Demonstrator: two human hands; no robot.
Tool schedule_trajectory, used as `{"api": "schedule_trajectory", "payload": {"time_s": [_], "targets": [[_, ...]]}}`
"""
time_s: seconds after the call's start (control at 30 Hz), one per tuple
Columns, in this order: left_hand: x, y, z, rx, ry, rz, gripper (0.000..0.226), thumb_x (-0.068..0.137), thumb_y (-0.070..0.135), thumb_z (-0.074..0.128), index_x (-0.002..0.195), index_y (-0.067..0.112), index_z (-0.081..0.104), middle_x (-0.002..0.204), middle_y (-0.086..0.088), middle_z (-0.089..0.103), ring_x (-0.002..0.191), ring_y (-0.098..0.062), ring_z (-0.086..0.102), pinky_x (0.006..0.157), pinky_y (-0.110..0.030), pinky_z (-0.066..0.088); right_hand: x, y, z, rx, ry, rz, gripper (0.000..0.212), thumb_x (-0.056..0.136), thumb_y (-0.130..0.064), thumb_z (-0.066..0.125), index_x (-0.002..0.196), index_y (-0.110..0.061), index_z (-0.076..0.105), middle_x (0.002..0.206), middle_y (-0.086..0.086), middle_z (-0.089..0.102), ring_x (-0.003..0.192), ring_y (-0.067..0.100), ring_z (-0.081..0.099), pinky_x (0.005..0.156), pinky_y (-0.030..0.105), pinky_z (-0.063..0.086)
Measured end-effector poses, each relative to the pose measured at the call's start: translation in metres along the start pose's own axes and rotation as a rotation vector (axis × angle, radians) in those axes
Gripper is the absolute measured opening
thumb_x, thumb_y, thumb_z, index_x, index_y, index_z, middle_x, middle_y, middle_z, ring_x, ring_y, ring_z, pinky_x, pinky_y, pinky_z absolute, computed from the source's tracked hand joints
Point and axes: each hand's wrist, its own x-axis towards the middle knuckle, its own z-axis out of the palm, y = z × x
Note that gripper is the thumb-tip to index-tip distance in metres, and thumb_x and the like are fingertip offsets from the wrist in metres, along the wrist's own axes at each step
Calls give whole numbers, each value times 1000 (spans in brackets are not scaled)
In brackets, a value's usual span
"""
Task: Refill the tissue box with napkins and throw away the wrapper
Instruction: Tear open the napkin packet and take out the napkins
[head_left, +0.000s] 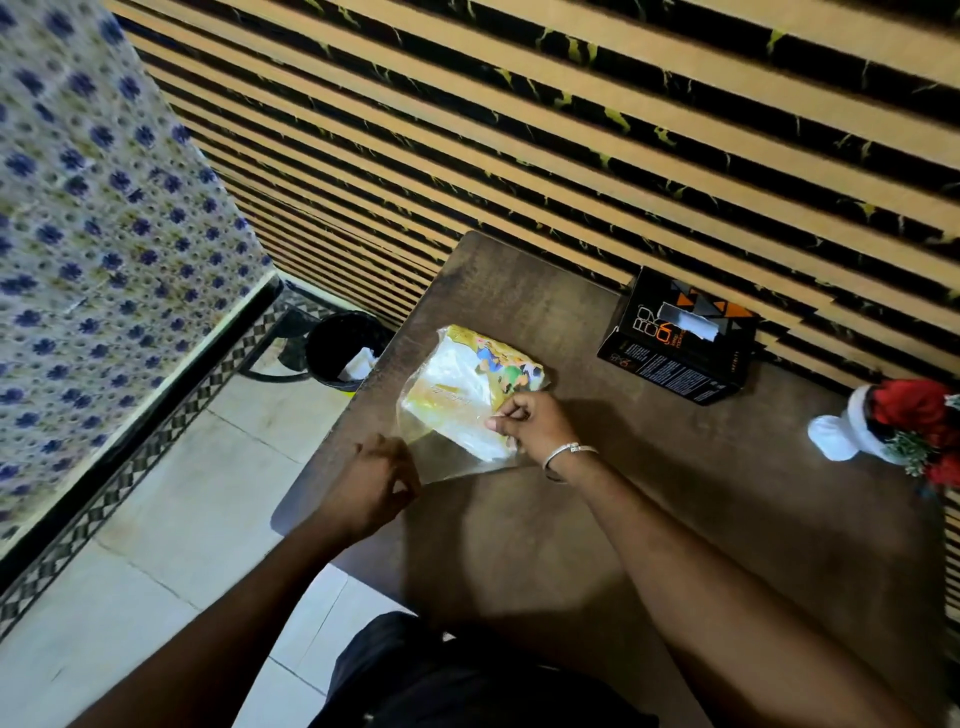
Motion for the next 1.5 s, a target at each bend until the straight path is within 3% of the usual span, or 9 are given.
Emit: {"api": "schedule_trajectory", "payload": {"time_s": [0.13, 0.33, 0.57, 0.7, 0.77, 0.93, 1.13, 1.37, 1.5], "targets": [[-9, -7, 5, -325, -270, -310, 14, 77, 17, 78, 91, 20, 80, 92, 4, 75, 74, -2, 65, 76, -20, 52, -3, -8, 7, -18, -18, -46, 21, 82, -1, 73, 71, -8, 55, 58, 3, 46, 39, -1, 43, 43, 11, 39], [-19, 13, 2, -349, 447, -375, 15, 87, 22, 66, 95, 15, 76, 93, 3, 71, 82, -10, 65, 75, -24, 49, -10, -7, 21, -81, 3, -125, 19, 80, -14, 76, 73, -15, 58, 59, -6, 45, 58, 10, 41, 61, 26, 39], [27, 49, 21, -1210, 189, -692, 16, 86, -10, 56, 88, 0, 68, 78, -14, 67, 71, -24, 62, 65, -31, 53, -16, -12, 32, -97, -63, -192, 26, 83, -14, 71, 73, -23, 49, 59, -7, 44, 55, 9, 40, 61, 29, 39], [45, 42, 32, -1247, 227, -859, 8, 71, -6, 64, 76, -2, 60, 59, -14, 57, 54, -21, 55, 47, -25, 45, -22, -19, 36, -136, -212, -191, 22, 79, -20, 75, 73, -22, 53, 61, -4, 49, 56, 10, 43, 58, 27, 40], [47, 41, 32, -1236, 267, -857, 9, 63, 3, 65, 71, 0, 64, 50, -7, 62, 51, -21, 56, 47, -24, 45, -23, -25, 35, -140, -248, -169, 22, 78, -29, 77, 84, -20, 59, 72, -3, 56, 62, 9, 49, 63, 29, 45], [49, 36, 36, -1253, 325, -817, 32, 55, 19, 79, 83, 8, 71, 65, -6, 72, 48, -16, 64, 51, -26, 53, 17, -32, 14, -279, 296, -165, 60, 76, -32, 76, 127, -15, 50, 128, 8, 51, 117, 25, 51, 102, 40, 43], [50, 28, 41, -1285, 352, -798, 34, 65, 14, 85, 96, 8, 72, 94, -14, 75, 67, -18, 68, 62, -27, 53, 74, -28, -10, -577, -8, 162, 106, 73, -51, 76, 153, -11, 20, 161, 13, 15, 148, 31, 17, 120, 46, 21], [63, 20, 34, -1354, 295, -860, 31, 76, 19, 81, 103, 5, 72, 90, -13, 76, 62, -20, 69, 45, -23, 51, 94, -32, -6, -459, -138, 307, 108, 70, -47, 82, 153, -12, 23, 154, 9, 37, 137, 28, 42, 111, 37, 37], [67, 11, 34, -1480, 207, -788, 47, 69, 27, 87, 110, 13, 72, 108, -9, 76, 93, -30, 74, 83, -63, 55, 96, -16, -14, -301, -192, 317, 106, 43, -69, 86, 130, -15, 57, 124, 4, 66, 108, 22, 64, 100, 35, 50]]}}
